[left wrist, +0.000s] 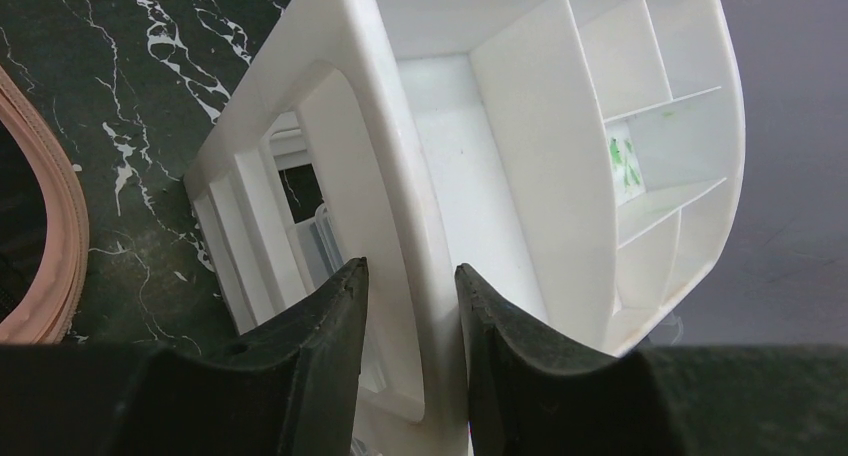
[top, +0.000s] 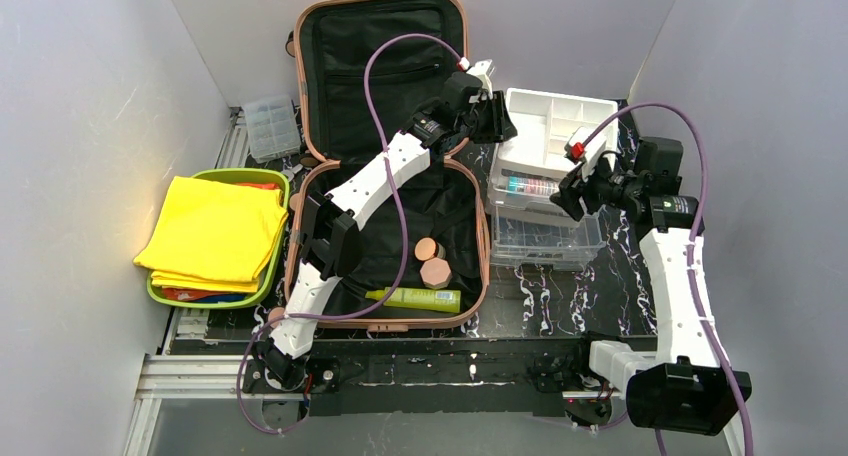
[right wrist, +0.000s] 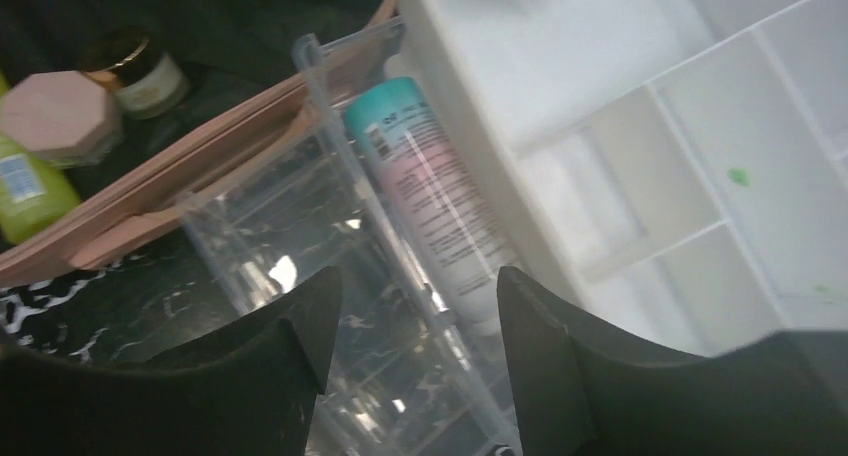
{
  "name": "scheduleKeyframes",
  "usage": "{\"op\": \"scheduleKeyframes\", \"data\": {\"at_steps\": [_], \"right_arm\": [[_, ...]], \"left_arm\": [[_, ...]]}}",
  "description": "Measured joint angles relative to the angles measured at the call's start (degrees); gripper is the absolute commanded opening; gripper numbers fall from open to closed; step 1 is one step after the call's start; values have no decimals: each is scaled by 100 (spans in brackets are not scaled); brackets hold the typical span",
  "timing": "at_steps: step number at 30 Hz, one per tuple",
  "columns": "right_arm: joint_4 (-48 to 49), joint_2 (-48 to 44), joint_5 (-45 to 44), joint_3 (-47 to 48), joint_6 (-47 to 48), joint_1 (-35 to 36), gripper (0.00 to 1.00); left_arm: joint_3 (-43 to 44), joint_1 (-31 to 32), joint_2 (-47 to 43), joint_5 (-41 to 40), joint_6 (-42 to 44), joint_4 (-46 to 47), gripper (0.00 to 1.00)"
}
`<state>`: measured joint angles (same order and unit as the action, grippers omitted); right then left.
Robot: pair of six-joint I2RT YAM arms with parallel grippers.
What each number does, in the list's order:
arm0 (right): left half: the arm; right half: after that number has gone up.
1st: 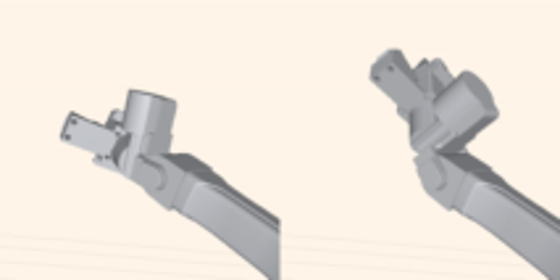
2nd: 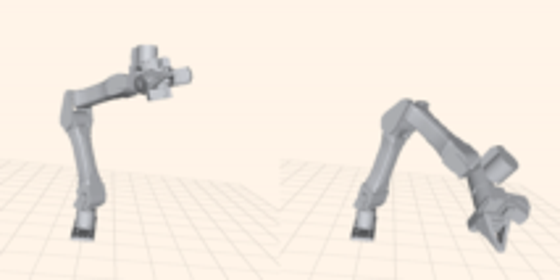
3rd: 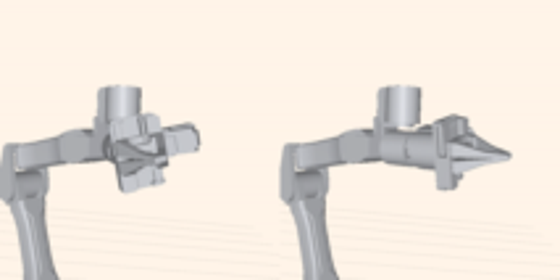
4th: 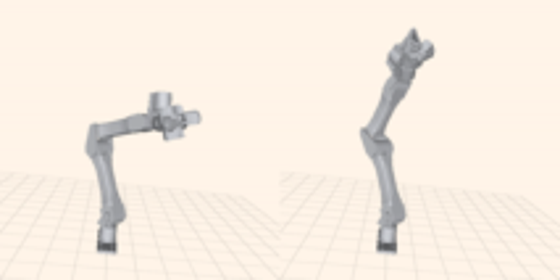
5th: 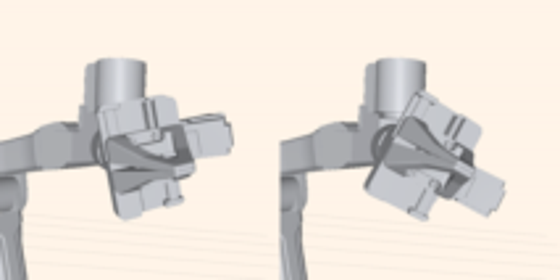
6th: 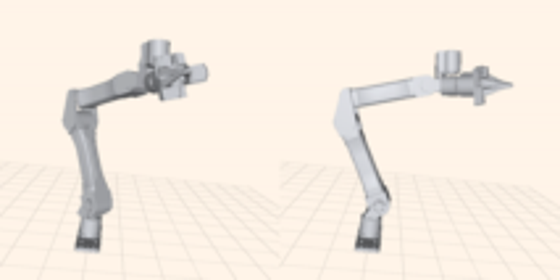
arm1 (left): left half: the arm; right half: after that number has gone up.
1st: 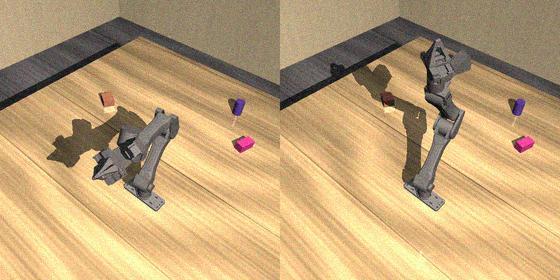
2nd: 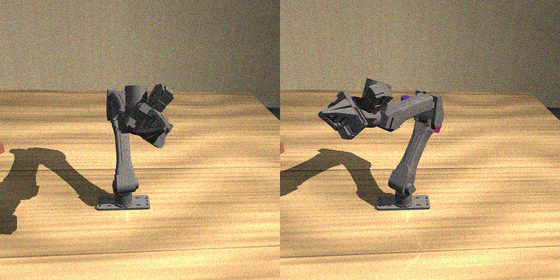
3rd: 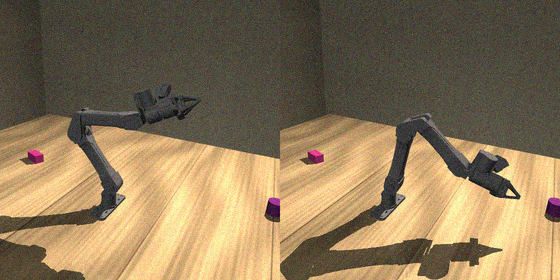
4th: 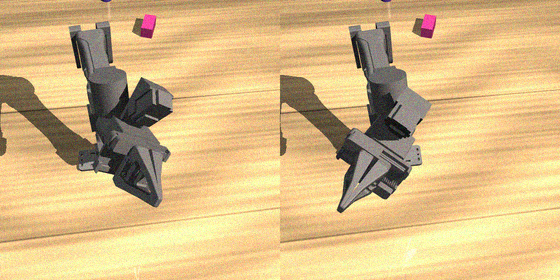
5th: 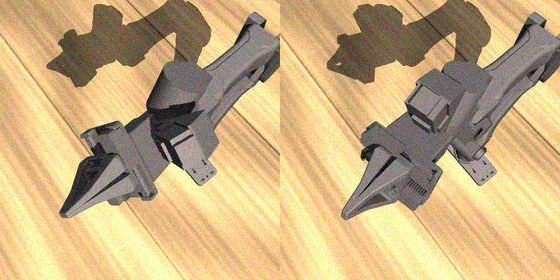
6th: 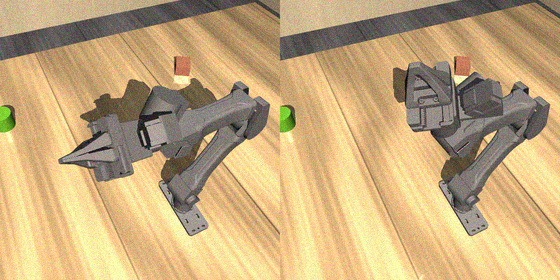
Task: Open, take out, and arrange the luggage
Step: Close the drawer in the storage box.
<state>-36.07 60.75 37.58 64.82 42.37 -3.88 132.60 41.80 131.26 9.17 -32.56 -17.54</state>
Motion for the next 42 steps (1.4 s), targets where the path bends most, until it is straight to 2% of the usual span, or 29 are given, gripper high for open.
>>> {"op": "scheduleKeyframes", "data": {"at_steps": [4,8,13,24,28,30,35,36,42], "right_arm": [[-376,66,332,-225,-122,74,55],[-437,66,264,-643,-282,234,45],[-173,83,-199,-981,-557,527,43],[2752,125,-2293,-1867,-1744,1143,44],[3069,162,-2702,-1888,-1993,1187,46],[3099,205,-2782,-1897,-2015,1204,47],[3353,350,-3042,-1899,-1998,1207,55],[3370,354,-3086,-1899,-1989,1198,57],[2898,345,-3025,-1655,-1784,1182,63]], "left_arm": [[0,0,0,28,-2,-39,35],[0,0,0,35,-4,-50,35],[0,0,0,39,-2,-57,35],[-24,7,0,35,-4,-20,32],[-55,7,2,4,-4,52,32],[-57,7,2,-4,-4,63,37],[-170,46,4,227,74,-109,71],[-210,76,20,293,85,-192,75],[-297,114,55,621,94,-229,88]]}}
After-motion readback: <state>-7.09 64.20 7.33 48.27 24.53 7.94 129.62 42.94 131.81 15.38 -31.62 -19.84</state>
